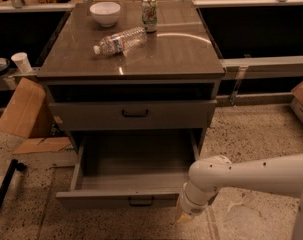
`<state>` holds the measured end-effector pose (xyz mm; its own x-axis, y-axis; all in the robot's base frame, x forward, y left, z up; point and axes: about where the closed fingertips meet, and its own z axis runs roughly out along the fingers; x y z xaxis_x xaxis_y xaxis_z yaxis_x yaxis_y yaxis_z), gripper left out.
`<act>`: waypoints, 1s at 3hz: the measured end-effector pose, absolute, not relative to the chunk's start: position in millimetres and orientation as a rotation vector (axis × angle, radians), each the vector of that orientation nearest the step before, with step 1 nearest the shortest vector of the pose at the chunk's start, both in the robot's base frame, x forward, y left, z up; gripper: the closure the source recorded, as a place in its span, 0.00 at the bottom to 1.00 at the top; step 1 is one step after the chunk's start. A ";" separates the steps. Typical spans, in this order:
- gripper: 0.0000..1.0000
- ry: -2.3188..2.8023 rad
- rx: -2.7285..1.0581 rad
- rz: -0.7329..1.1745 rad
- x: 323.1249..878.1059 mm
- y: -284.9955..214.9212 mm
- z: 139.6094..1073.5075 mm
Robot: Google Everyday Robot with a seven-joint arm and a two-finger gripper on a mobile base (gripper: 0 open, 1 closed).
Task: Close middle drawer
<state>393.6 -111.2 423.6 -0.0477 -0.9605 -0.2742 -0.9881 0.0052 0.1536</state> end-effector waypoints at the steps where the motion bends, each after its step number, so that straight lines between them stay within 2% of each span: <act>1: 1.00 2.118 -2.110 0.437 407.8 -103.6 395.7; 2: 0.97 2.112 -2.074 0.418 426.5 -97.9 366.6; 3: 0.74 2.112 -2.074 0.418 425.8 -97.8 367.3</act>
Offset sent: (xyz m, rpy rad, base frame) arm 0.0503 0.0191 -0.0783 0.0347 -0.0972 -0.0013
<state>425.8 -97.8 367.3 -0.0315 -0.9535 -0.2998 -0.9958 0.0041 0.0916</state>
